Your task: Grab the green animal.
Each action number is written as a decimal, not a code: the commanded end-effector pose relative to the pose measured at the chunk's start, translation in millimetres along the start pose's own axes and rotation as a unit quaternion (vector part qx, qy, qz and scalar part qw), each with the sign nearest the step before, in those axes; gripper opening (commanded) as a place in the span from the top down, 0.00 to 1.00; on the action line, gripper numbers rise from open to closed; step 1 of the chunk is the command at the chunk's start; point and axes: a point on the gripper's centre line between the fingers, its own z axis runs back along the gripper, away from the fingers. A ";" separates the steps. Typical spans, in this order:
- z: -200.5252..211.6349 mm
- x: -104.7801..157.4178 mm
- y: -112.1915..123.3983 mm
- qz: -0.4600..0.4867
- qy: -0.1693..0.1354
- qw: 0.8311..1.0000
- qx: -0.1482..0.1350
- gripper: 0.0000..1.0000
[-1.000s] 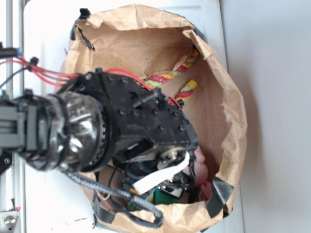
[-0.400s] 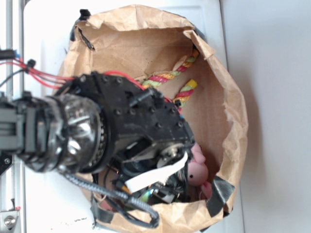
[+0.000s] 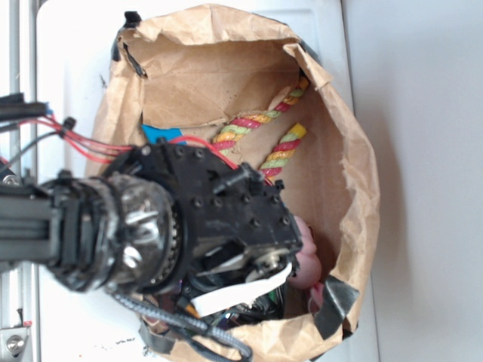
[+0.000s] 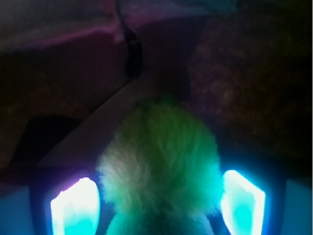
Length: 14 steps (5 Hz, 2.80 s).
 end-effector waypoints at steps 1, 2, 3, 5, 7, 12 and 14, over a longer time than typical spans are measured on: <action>0.8 -0.3 1.6 -0.045 0.021 0.999 0.010 1.00; 4.2 -1.6 3.1 -0.043 0.024 0.999 0.016 1.00; 6.5 -3.6 2.3 -0.041 0.034 0.998 0.025 1.00; 41.4 -14.6 -8.9 0.113 0.044 0.985 0.125 1.00; 67.6 -22.1 -13.7 0.268 0.075 0.948 0.152 1.00; 124.6 -12.4 -18.6 0.765 0.078 0.612 0.187 1.00; 147.4 -19.9 -10.4 0.847 0.083 0.468 0.238 1.00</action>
